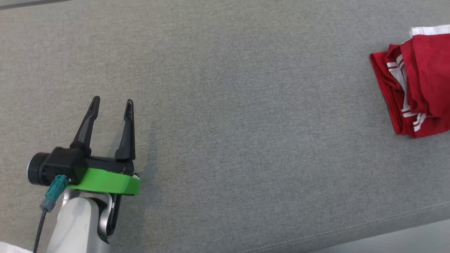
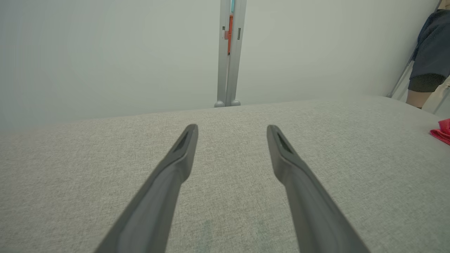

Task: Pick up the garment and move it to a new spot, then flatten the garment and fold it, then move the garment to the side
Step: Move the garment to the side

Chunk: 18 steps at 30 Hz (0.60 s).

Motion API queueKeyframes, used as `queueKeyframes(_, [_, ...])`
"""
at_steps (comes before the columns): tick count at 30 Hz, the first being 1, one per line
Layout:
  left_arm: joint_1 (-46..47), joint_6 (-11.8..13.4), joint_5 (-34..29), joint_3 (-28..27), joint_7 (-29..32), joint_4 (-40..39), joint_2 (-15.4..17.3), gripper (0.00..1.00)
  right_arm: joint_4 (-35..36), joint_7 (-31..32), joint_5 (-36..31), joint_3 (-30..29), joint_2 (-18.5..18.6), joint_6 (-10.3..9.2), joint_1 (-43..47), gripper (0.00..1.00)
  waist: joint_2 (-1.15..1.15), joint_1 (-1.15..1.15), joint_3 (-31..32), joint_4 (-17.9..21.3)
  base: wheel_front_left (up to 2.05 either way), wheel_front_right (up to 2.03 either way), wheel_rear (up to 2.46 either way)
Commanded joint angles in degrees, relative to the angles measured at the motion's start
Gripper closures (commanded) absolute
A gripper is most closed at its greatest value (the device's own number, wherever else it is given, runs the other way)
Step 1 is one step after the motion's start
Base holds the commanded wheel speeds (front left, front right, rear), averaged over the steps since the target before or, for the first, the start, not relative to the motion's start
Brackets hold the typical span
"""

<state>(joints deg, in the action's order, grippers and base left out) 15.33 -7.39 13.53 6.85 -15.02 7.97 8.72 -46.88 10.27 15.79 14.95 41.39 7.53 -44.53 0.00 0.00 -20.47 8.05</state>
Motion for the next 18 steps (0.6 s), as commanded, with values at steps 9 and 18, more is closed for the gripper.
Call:
queueKeyframes(9, [1.7,-0.2,0.3,1.1,-0.2,0.1,0.4,0.0,-7.4,-7.4,-7.7,-2.6,0.0,-0.09,-1.9,0.0,0.0,0.0,-1.7,-4.2,0.0,0.0,0.0])
queueKeyframes(18, [0.6,-0.2,0.7,-0.3,-0.2,1.3,-1.4,0.0,-9.2,-19.9,-13.5,-8.7,-4.3,-0.09,-2.1,0.0,0.0,0.0,2.5,-5.2,0.0,0.0,0.0])
